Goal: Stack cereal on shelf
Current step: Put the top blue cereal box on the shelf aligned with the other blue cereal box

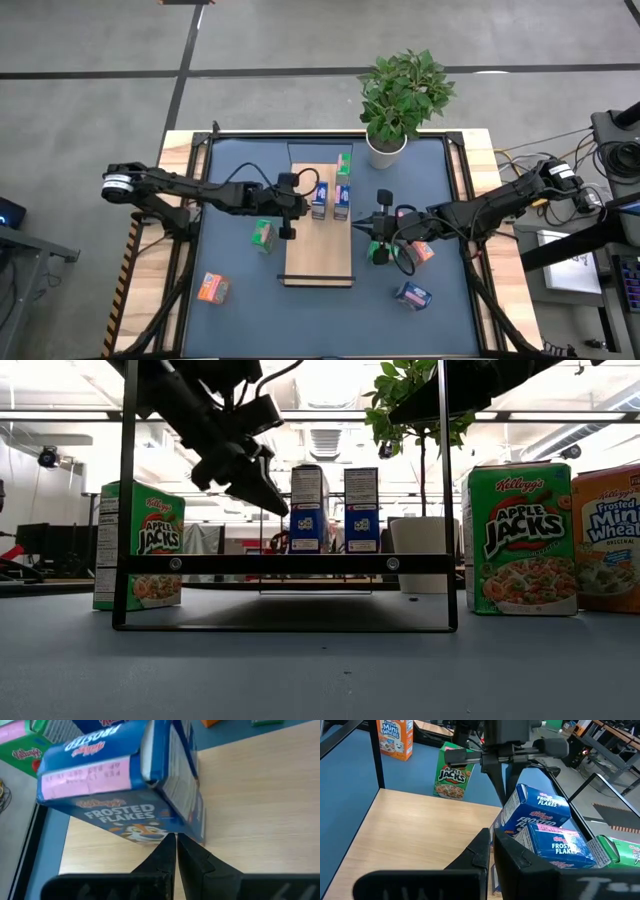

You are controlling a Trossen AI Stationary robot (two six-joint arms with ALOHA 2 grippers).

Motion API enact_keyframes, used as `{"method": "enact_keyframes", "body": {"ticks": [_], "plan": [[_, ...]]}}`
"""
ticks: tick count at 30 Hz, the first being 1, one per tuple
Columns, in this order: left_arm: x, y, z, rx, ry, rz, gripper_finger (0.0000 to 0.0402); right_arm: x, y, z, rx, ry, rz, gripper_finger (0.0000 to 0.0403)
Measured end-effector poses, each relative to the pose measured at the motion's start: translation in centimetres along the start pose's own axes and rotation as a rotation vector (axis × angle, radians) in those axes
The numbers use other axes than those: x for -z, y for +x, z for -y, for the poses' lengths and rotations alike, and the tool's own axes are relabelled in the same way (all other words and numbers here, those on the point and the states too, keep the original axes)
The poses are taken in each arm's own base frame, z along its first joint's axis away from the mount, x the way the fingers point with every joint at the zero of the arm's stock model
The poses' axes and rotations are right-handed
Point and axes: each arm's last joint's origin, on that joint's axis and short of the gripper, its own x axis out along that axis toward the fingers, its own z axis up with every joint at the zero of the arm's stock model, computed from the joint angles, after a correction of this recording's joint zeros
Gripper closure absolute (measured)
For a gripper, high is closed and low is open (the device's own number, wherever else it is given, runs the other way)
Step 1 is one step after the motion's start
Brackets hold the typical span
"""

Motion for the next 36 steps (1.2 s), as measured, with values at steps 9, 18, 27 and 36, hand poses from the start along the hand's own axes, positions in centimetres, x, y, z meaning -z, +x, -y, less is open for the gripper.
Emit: {"method": "enact_keyframes", "body": {"ticks": [9, 18, 27, 36], "plan": [[-0.37, -0.04, -0.01, 0.003, -0.023, 0.039, 0.0402, 0.01, 0.0, 0.0, 0.0, -0.001, -0.001, 0.039], [-0.39, -0.05, 0.05, 0.025, -0.029, 0.045, 0.0402, 0.0, 0.0, 0.0, 0.0, 0.0, 0.0, 0.039], [-0.38, 0.21, 0.17, 0.044, -0.025, 0.051, 0.0402, 0.01, 0.0, 0.0, 0.0, -0.001, -0.001, 0.039], [0.07, 0.43, -0.15, -0.065, 0.016, -0.015, 0.0402, 0.01, 0.0, 0.0, 0.0, -0.001, -0.001, 0.039]]}}
